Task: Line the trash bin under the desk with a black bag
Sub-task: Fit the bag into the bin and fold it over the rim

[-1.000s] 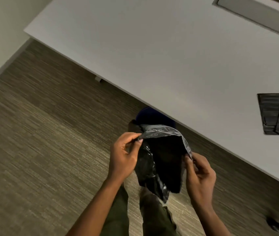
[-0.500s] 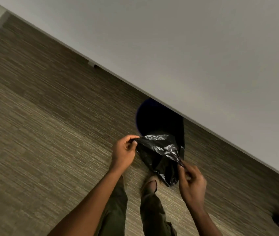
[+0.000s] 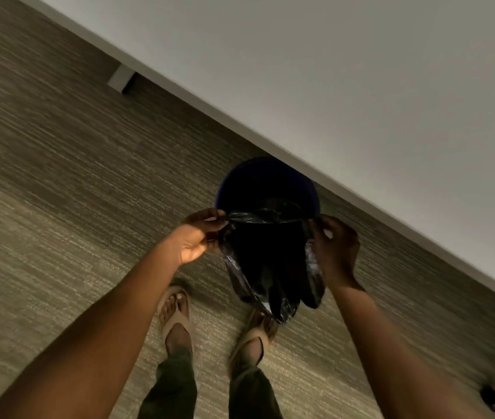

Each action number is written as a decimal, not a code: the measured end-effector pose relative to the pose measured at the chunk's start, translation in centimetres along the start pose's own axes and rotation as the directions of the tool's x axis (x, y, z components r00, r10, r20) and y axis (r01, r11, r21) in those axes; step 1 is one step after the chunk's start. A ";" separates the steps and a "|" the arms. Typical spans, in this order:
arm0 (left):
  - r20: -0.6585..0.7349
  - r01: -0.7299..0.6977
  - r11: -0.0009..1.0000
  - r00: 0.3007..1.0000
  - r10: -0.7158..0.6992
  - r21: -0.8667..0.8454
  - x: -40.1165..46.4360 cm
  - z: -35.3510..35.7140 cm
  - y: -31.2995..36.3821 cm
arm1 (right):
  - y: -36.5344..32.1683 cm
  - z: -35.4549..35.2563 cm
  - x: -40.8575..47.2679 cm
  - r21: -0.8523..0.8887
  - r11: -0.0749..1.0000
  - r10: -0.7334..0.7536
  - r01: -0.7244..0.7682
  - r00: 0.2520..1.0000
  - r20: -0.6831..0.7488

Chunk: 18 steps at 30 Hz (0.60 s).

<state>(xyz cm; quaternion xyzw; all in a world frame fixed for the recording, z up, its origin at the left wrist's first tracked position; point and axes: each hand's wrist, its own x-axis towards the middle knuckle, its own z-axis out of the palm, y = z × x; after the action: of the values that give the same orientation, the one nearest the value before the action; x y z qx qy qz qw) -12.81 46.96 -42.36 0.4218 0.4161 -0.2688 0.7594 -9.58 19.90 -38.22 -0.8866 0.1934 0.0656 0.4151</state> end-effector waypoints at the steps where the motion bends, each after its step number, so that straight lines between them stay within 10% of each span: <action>1: 0.013 0.008 1.000 1.000 -0.008 0.022 1.0 -0.3 0.5 | 0.5 0.7 1.3 0.010 1.000 0.003 -0.003 1.000 0.005; 5: -0.010 -0.039 0.979 0.999 0.041 0.201 5.4 0.1 2.4 | 1.6 3.4 5.5 0.145 0.988 0.049 -0.053 0.998 0.033; 8: -0.209 -0.212 0.886 0.925 0.318 0.413 8.8 1.2 3.4 | 2.7 4.7 7.6 -0.086 0.955 -0.279 0.282 0.959 0.049; 11: -0.108 -0.251 0.455 0.771 0.628 0.854 11.3 1.8 4.1 | 3.9 5.6 8.5 -0.189 0.666 -0.672 0.721 0.691 0.268; 14: 0.184 -0.286 0.040 0.710 0.680 0.957 12.1 1.7 4.6 | 4.8 5.9 9.8 -0.228 0.409 -0.762 0.884 0.468 0.449; 18: 0.344 -0.375 -0.095 0.685 0.642 0.922 12.7 1.8 3.9 | 5.7 6.3 12.1 -0.376 0.295 -0.660 0.878 0.472 0.584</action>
<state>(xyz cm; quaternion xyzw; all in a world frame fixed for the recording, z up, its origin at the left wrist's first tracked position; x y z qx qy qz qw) -2.67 46.58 -51.07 0.9486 0.0249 -0.1072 0.2966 -0.49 17.92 -49.66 -0.9232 -0.3690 0.0575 0.0907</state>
